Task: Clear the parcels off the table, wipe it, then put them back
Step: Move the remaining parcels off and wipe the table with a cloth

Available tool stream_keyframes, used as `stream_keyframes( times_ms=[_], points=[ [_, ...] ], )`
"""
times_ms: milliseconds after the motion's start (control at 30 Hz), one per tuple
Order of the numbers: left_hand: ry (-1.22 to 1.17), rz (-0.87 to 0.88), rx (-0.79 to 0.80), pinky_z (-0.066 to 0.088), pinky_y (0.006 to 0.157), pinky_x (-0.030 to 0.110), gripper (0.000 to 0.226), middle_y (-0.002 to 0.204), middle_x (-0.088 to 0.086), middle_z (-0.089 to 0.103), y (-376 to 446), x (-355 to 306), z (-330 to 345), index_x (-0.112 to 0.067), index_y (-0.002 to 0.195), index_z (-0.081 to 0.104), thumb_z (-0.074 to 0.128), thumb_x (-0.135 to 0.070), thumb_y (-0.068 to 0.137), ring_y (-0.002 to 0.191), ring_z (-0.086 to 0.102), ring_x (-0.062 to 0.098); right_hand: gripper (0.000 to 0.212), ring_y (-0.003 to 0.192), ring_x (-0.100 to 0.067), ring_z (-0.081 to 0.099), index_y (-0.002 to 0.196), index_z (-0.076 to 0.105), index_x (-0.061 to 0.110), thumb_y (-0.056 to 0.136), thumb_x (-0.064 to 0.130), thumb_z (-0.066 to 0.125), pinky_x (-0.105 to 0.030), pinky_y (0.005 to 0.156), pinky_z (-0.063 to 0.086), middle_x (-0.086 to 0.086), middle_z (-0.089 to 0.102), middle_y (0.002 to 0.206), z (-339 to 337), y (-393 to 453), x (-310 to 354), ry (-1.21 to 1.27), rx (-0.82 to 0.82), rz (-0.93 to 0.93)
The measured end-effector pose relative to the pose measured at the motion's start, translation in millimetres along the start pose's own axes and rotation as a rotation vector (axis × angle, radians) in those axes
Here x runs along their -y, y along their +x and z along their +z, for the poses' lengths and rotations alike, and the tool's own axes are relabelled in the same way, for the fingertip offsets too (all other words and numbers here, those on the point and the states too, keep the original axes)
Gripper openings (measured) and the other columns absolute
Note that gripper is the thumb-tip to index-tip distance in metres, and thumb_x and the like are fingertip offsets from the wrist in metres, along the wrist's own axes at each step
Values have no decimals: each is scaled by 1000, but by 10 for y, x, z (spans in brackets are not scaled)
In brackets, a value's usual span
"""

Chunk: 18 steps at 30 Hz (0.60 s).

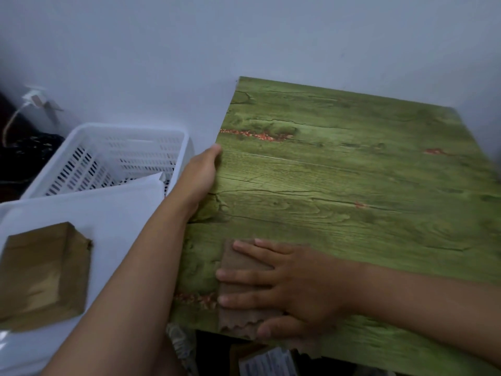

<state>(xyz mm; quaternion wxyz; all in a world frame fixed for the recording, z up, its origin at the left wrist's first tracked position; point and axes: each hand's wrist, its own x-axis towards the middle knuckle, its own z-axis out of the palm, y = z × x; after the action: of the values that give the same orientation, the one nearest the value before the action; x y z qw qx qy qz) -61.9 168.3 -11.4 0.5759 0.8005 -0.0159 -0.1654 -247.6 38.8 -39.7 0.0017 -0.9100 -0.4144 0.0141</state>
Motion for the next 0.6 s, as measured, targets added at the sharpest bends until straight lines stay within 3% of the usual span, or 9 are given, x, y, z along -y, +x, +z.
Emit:
stream_keyframes(
  times_ms=[133,233,367,500,600],
  points=[
    [104,31,0,37,99,31,37,127,-1,55,97,-59,0,-15,126,61,45,-36,100,111,49,15,62,149,-34,2,153,25,32,97,58,29,-47,121,3,1,15,163,-36,59,-309,39,40,60],
    [271,136,14,32,103,26,37,137,-1,53,212,-162,72,-16,131,58,38,-24,101,126,46,18,65,149,-32,-5,154,17,31,97,62,18,-46,118,-3,1,7,164,-83,100,-647,39,86,143],
    [426,245,23,38,94,27,36,125,8,61,424,-275,238,-8,117,65,35,-11,97,119,53,25,74,148,-27,-18,154,2,34,89,68,2,-45,120,-4,3,-7,163,-147,189,-1098,53,149,245],
    [444,235,-51,38,84,30,37,116,11,62,734,-369,408,-5,106,64,31,-17,98,108,54,28,73,147,-21,-19,154,-1,36,88,68,4,-37,118,-11,5,-12,163,-178,244,-1618,98,178,398],
    [447,202,-112,37,85,30,41,122,13,60,911,-468,550,-7,104,63,27,-25,100,105,51,27,72,148,-18,-18,154,-3,37,90,69,4,-37,119,-10,7,-13,162,-157,305,-1988,116,159,483]
  ],
)
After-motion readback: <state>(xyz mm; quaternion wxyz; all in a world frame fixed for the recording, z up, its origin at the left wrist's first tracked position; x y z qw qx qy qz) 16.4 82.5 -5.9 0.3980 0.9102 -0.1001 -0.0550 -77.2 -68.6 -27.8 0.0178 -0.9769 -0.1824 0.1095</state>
